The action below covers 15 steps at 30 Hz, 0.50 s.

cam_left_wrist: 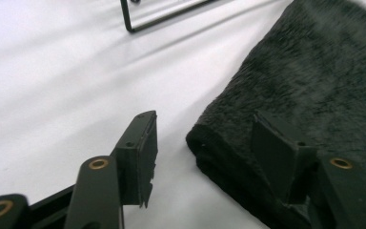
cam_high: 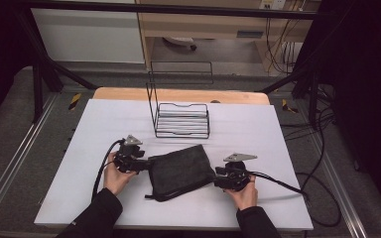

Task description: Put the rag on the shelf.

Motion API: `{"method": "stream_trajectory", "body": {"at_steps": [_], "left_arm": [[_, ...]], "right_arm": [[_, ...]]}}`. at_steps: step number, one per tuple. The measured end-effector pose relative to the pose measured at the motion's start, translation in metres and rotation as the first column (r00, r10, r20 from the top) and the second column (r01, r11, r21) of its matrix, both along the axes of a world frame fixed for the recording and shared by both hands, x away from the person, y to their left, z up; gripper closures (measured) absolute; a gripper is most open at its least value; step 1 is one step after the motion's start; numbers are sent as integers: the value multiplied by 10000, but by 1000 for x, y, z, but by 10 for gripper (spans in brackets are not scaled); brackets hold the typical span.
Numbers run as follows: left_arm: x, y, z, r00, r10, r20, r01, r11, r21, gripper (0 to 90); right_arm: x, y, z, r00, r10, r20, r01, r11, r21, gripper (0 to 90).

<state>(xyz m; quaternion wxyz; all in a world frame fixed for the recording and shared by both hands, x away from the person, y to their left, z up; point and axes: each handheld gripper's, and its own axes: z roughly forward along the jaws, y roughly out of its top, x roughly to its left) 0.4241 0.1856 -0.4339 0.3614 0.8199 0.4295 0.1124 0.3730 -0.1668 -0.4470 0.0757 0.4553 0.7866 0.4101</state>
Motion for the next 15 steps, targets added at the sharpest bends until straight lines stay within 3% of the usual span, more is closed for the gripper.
{"method": "stream_trajectory", "body": {"at_steps": [3, 5, 7, 15], "left_arm": [[1, -3, -6, 9995, -301, -108, 304, 9993, 222, 458], [2, -3, -7, 9984, -518, -209, 518, 9987, 16, 558], [2, -3, -7, 9977, -628, -248, 628, 9980, -8, 578], [3, -2, -6, 9967, -537, -611, 524, 9983, -239, 780]], "right_arm": [[0, 1, -1, 10000, 18, -79, -18, 10000, 21, 566], [0, 2, -3, 9998, 22, -182, -21, 10000, 76, 616], [-1, 3, -4, 9995, 1, -323, 3, 9999, 132, 635], [0, 6, -6, 9974, 65, -720, -34, 9991, 426, 770]]}}
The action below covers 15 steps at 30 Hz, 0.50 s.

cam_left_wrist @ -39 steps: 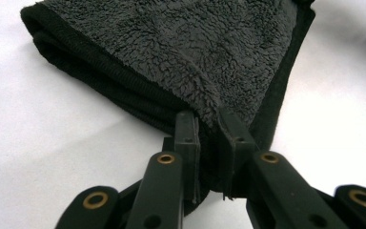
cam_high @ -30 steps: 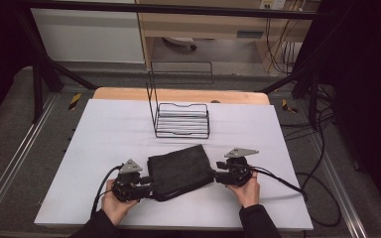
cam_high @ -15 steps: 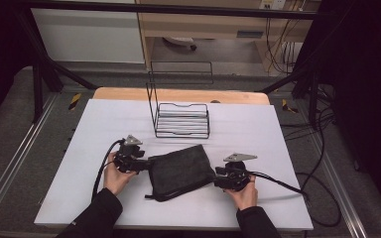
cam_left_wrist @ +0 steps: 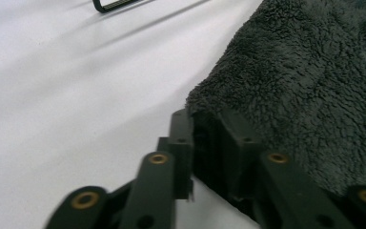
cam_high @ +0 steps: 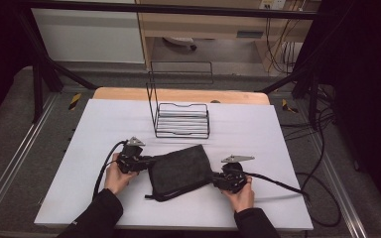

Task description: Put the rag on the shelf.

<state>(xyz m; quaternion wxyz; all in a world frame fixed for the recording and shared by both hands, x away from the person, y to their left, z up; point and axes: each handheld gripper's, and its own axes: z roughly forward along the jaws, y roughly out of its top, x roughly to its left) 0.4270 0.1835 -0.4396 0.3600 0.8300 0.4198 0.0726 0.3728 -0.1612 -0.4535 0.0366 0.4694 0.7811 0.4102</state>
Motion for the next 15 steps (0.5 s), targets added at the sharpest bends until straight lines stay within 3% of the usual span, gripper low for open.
{"method": "stream_trajectory", "body": {"at_steps": [5, 9, 15], "left_arm": [[-1, 1, 2, 10000, 67, -64, -68, 10000, -64, 815], [-5, 1, 6, 9999, 140, 46, -139, 9998, -150, 818], [-21, 3, 12, 9994, 304, 175, -301, 9994, -167, 818]], "right_arm": [[4, -2, 6, 9993, 106, -358, -99, 9997, 205, 810], [7, -5, 13, 9994, 290, -213, -284, 9992, 298, 814], [17, -1, 24, 9980, 619, 115, -614, 9973, -413, 816]]}}
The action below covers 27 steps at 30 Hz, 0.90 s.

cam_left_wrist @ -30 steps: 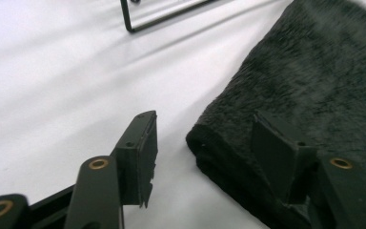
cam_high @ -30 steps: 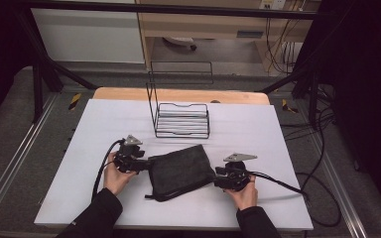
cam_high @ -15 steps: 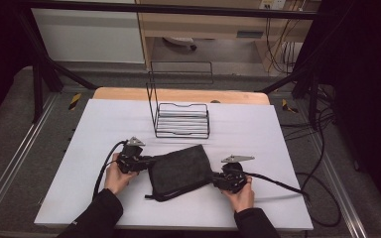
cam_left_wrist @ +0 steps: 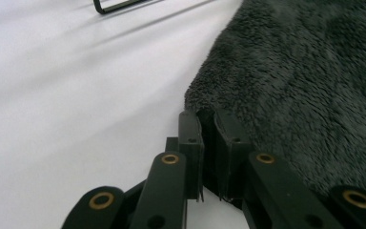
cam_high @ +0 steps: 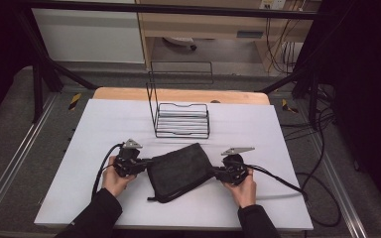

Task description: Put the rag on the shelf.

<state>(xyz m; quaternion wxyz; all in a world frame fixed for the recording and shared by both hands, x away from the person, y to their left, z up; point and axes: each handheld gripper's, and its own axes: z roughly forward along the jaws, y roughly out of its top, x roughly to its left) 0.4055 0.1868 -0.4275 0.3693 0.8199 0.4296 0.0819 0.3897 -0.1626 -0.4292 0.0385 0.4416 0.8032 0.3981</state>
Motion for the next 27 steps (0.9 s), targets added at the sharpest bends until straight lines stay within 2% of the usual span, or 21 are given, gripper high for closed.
{"method": "stream_trajectory", "body": {"at_steps": [5, 9, 11, 13, 18, 20, 21, 22, 24, 25, 26, 27], "left_arm": [[-21, 0, 3, 9998, 99, 197, -100, 9999, 57, 817], [-38, 1, 7, 9996, 206, 207, -205, 9998, -82, 816], [-47, 2, 6, 9994, 318, 158, -317, 9995, -67, 815], [-54, 2, 1, 9988, 451, 180, -451, 9990, 21, 812], [-53, 4, -1, 9992, 298, 281, -304, 9993, 227, 775], [-51, 6, 1, 9989, 263, 377, -276, 9990, 338, 667], [-49, 8, 3, 9989, 222, 415, -239, 9989, 405, 635], [-48, 9, 5, 9985, 169, 522, -189, 9991, 370, 635], [-43, 12, 8, 9979, 88, 641, -113, 9992, 383, 565], [-40, 13, 10, 9970, 63, 769, -96, 9990, 427, 557], [-36, 13, 11, 9964, -25, 845, -16, 9988, 495, 542], [-33, 13, 10, 9970, -156, 752, 118, 9986, 510, 538]], "right_arm": [[10, 0, 8, 9995, 273, 147, -268, 9992, -294, 815], [22, 8, 11, 9981, 541, 307, -516, 9956, -781, 815], [31, 16, 10, 9959, 765, 473, -707, 9910, -1138, 814], [36, 21, 8, 9952, 793, 581, -715, 9894, -1268, 812], [38, 26, -3, 9950, 665, 750, -542, 9864, -1550, 779], [31, 22, -3, 9900, 438, 1344, -240, 9890, -1456, 681], [27, 19, 0, 9893, 332, 1417, -150, 9917, -1275, 640], [27, 19, 0, 9893, 332, 1417, -150, 9917, -1275, 640], [15, 13, 9, 9830, 345, 1805, -176, 9953, -947, 493], [10, 12, 11, 9796, 415, 1967, -249, 9960, -861, 441], [5, 11, 14, 9796, 414, 1968, -282, 9972, -697, 397], [0, 11, 15, 9793, 418, 1979, -326, 9982, -493, 373]]}}
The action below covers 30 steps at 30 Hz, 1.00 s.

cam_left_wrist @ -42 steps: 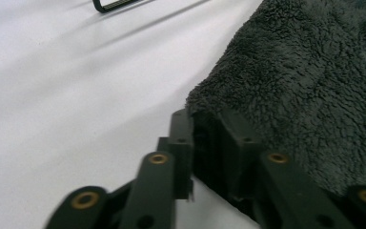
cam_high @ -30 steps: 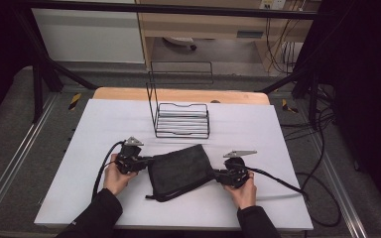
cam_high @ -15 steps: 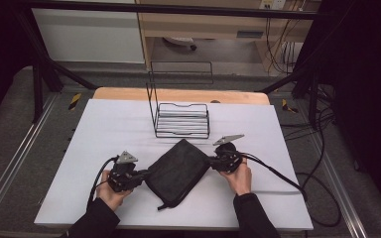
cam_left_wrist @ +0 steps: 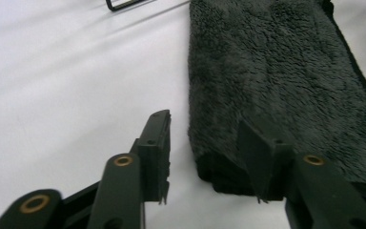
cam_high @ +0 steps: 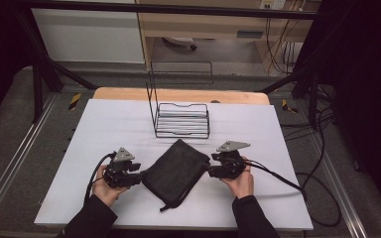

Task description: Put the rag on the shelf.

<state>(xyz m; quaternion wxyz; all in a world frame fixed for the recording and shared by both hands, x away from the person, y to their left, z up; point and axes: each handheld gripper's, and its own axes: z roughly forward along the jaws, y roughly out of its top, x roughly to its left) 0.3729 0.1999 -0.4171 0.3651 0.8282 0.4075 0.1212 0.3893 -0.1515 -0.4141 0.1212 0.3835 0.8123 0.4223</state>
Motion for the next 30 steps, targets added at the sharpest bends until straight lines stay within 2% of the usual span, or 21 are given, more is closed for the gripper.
{"method": "stream_trajectory", "body": {"at_steps": [1, 3, 4, 5, 6, 8, 10, 12, 14, 16, 17, 20, 23, 30], "left_arm": [[3, 0, -1, 9998, -147, -163, 146, 9999, -22, 538], [8, -3, -6, 9990, -346, -289, 351, 9992, 168, 536], [10, -4, -9, 9983, -411, -421, 421, 9988, 231, 563], [10, -4, -12, 9966, -548, -620, 559, 9983, 159, 605], [10, -4, -14, 9948, -671, -762, 685, 9975, 156, 605], [9, -4, -17, 9928, -807, -888, 830, 9963, 231, 648], [8, -3, -17, 9914, -858, -986, 879, 9960, 171, 695], [7, -3, -17, 9901, -902, -1080, 921, 9957, 131, 745], [6, -4, -17, 9898, -868, -1128, 895, 9958, 186, 791], [5, -4, -16, 9893, -809, -1216, 842, 9962, 223, 819], [5, -4, -16, 9893, -780, -1230, 813, 9965, 215, 824], [2, -3, -16, 9882, -768, -1325, 791, 9968, 123, 828], [-4, -1, -16, 9887, -741, -1301, 755, 9971, 55, 831], [-26, 2, -16, 9909, -522, -1240, 508, 9986, -141, 831]], "right_arm": [[0, 0, 0, 10000, 0, 0, 0, 10000, 0, 373], [-10, 1, 1, 9999, 132, -39, -131, 9995, 287, 329], [-19, 2, -1, 9995, 284, -126, -279, 9989, 379, 297], [-23, 2, -3, 9993, 357, -92, -353, 9988, 334, 274], [-23, 2, -3, 9993, 357, -92, -353, 9988, 334, 274], [-29, 4, -6, 9992, 391, -102, -389, 9990, 203, 237], [-35, 5, -9, 9989, 419, -195, -414, 9988, 244, 235], [-41, 8, -12, 9979, 583, -294, -566, 9969, 541, 251], [-46, 12, -14, 9964, 749, -393, -719, 9948, 719, 257], [-52, 22, -14, 9945, 1019, -259, -1008, 9941, 398, 257], [-54, 25, -14, 9933, 1123, -261, -1112, 9930, 400, 258], [-56, 31, -16, 9927, 1166, -320, -1150, 9922, 478, 260], [-61, 42, -20, 9931, 1126, -312, -1118, 9934, 273, 257], [-68, 60, -26, 9935, 996, -544, -987, 9949, 190, 235]]}}
